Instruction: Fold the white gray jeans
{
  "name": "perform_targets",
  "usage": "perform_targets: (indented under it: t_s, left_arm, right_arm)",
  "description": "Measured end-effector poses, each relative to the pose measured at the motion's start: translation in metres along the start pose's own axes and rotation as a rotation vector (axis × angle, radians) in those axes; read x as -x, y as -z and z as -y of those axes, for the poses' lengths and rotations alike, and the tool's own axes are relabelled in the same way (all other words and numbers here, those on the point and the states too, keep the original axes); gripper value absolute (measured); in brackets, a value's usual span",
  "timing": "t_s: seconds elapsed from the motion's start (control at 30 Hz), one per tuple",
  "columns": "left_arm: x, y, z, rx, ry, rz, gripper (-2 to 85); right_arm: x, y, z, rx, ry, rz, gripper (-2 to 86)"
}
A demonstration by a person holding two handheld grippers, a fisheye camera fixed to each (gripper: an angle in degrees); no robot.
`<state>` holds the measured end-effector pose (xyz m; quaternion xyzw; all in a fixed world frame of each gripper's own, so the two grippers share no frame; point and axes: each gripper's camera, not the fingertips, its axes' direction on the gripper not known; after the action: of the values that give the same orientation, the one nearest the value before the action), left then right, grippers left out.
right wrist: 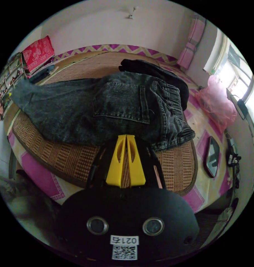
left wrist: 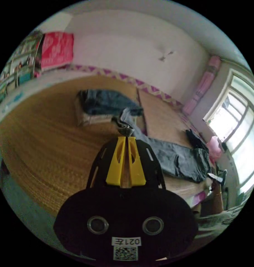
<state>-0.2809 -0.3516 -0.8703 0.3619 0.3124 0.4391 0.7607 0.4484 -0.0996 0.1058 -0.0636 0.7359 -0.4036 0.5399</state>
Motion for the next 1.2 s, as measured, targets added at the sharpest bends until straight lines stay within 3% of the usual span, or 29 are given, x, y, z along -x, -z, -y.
perform_targets:
  t_s: [0.1, 0.2, 0.27, 0.43, 0.6, 0.8, 0.97, 1.0, 1.2]
  left_arm:
    - [0.063, -0.047, -0.027, 0.153, 0.166, -0.075, -0.9]
    - [0.092, -0.04, -0.031, 0.079, 0.261, -0.266, -0.5]
    - [0.095, -0.032, -0.028, 0.07, 0.251, -0.266, -0.1]
    - [0.041, 0.001, -0.008, -0.078, -0.08, -0.204, 4.3]
    - [-0.035, -0.058, 0.018, 0.057, -0.425, -0.185, 8.4]
    - [-0.078, -0.141, 0.046, 0.219, -0.594, -0.153, 12.5]
    - [-0.101, -0.178, 0.054, 0.297, -0.728, -0.142, 13.0]
    - [-0.105, -0.182, 0.054, 0.297, -0.752, -0.152, 13.1]
    - [-0.123, -0.204, 0.054, 0.372, -0.854, -0.146, 10.7]
  right_arm:
    - [-0.004, 0.0, 0.001, 0.002, -0.023, 0.04, -1.0]
    - [-0.011, 0.002, 0.0, 0.0, -0.064, 0.106, -0.8]
    - [-0.017, 0.013, 0.0, -0.025, -0.06, 0.161, -0.3]
    - [-0.023, 0.06, 0.034, -0.243, 0.086, 0.163, 7.3]
    - [-0.01, 0.028, 0.112, -0.182, 0.39, 0.072, 8.7]
    - [-0.007, -0.013, 0.192, -0.055, 0.561, -0.053, 8.9]
    - [-0.009, -0.047, 0.218, 0.117, 0.66, -0.036, 5.5]
    - [-0.009, -0.051, 0.219, 0.123, 0.67, -0.036, 1.2]
    - [-0.016, -0.015, 0.208, 0.021, 0.69, -0.051, -0.9]
